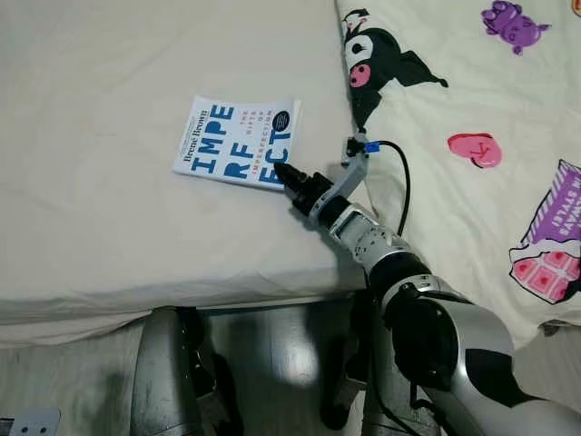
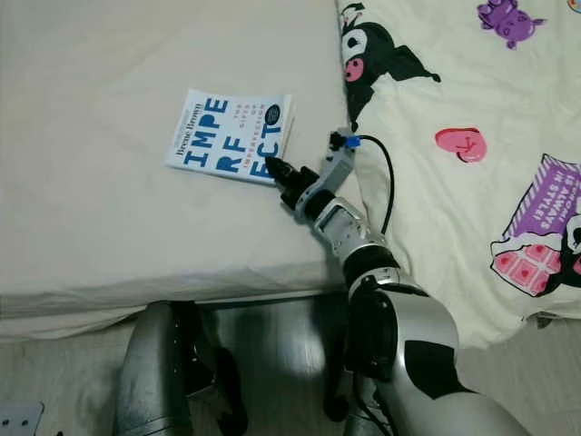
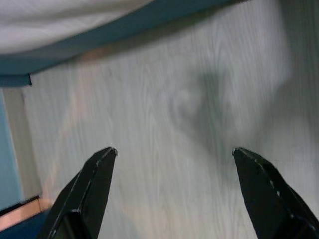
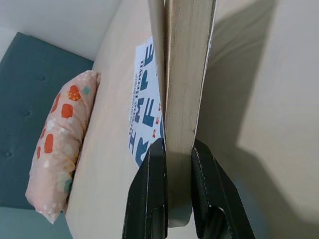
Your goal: Clean up the room
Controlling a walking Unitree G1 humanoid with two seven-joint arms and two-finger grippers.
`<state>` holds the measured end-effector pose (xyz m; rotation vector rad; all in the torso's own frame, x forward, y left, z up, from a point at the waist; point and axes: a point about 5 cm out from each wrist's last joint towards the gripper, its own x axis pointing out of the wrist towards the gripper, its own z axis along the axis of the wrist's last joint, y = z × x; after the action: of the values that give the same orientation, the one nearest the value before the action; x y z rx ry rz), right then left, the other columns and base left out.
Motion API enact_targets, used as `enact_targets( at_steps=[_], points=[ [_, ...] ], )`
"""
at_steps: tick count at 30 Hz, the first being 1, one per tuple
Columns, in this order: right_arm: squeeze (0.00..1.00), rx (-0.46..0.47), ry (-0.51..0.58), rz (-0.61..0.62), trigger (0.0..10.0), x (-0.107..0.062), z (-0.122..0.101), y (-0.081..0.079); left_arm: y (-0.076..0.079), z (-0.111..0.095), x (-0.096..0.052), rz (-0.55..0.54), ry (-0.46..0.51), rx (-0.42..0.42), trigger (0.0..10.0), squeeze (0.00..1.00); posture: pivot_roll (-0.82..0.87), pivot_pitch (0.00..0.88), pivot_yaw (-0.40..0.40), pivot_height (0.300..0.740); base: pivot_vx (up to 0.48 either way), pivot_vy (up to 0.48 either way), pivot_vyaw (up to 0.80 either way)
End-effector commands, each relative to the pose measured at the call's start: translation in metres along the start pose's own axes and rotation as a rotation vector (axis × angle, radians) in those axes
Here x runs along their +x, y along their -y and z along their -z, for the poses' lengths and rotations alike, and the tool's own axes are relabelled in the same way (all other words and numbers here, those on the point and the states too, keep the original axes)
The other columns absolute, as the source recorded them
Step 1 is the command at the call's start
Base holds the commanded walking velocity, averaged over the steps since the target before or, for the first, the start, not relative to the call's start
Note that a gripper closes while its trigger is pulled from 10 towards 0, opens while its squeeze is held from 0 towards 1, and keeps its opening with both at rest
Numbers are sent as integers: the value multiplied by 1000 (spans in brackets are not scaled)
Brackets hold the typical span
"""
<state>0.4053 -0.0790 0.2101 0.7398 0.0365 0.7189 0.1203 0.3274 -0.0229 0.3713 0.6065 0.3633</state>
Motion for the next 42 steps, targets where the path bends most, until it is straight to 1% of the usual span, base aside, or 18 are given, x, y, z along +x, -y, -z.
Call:
enact_targets(
  at_steps=[1, 7, 11, 18, 23, 25, 26, 27, 29, 30, 35, 36, 37, 38, 39, 40, 41, 42],
  points=[
    [0, -22, 23, -70, 0, 5, -4, -9, 5, 11, -2, -17, -63, -25, 10000, 0, 154, 500, -6, 479, 0, 0, 0],
    [0, -64, 46, -135, 0, 7, -12, -15, 8, -6, 13, -48, -31, -52, 10000, 0, 130, 448, -12, 479, 0, 0, 0],
    [0, -49, 125, -339, 0, -1, -27, -26, 1, -63, 47, -145, 91, -124, 10000, 0, 83, 339, -12, 493, 0, 0, 0],
    [0, -54, 180, -472, 0, -13, -35, -36, -11, -134, 71, -220, 248, -234, 10000, 0, 44, 238, -10, 512, 0, 0, 0],
    [0, -48, 193, -480, 0, -17, -35, -36, -17, -149, 73, -244, 288, -272, 10000, 0, 42, 216, -12, 517, 0, 0, 0],
    [0, -38, 213, -487, 0, -24, -32, -34, -30, -180, 75, -278, 380, -377, 10000, 0, 38, 183, -13, 527, 0, 0, 0],
    [0, -38, 213, -487, 0, -24, -32, -34, -30, -180, 75, -278, 380, -377, 10000, 0, 38, 183, -13, 527, 0, 0, 0],
    [0, -32, 222, -486, 0, -28, -30, -33, -33, -203, 74, -240, 467, -469, 10000, 0, 38, 153, -15, 531, 0, 0, 0],
    [0, -32, 222, -486, 0, -28, -30, -33, -33, -203, 74, -240, 467, -469, 10000, 0, 38, 153, -15, 531, 0, 0, 0],
    [0, -27, 228, -483, 0, -30, -27, -32, -34, -225, 71, -188, 560, -542, 10000, 0, 32, 132, -16, 536, 0, 0, 0],
    [0, -26, 228, -480, 0, -33, -25, -31, -37, -243, 68, -145, 628, -533, 10000, 0, 25, 116, -12, 541, 0, 0, 0],
    [0, -28, 231, -474, 0, -36, -24, -30, -39, -256, 67, -108, 645, -389, 10000, 0, 23, 110, -10, 546, 0, 0, 0],
    [0, -28, 231, -474, 0, -36, -24, -30, -39, -256, 67, -108, 645, -389, 10000, 0, 23, 110, -10, 546, 0, 0, 0],
    [0, -32, 232, -463, 0, -40, -26, -29, -30, -261, 69, 7, 616, 11, 10000, 0, 19, 101, -14, 551, 0, 0, 0],
    [0, -32, 232, -463, 0, -40, -26, -29, -30, -261, 69, 7, 616, 11, 10000, 0, 19, 101, -14, 551, 0, 0, 0],
    [0, -36, 233, -456, 0, -42, -27, -28, -23, -255, 71, 116, 552, 344, 10000, 0, 19, 101, -14, 556, 0, 0, 0],
    [0, -36, 233, -456, 0, -42, -27, -28, -23, -255, 71, 116, 552, 344, 10000, 0, 19, 101, -14, 556, 0, 0, 0],
    [0, -38, 234, -452, 0, -44, -29, -28, -18, -244, 69, 246, 483, 588, 10000, 0, 16, 99, -16, 560, 0, 0, 0]
  ],
)
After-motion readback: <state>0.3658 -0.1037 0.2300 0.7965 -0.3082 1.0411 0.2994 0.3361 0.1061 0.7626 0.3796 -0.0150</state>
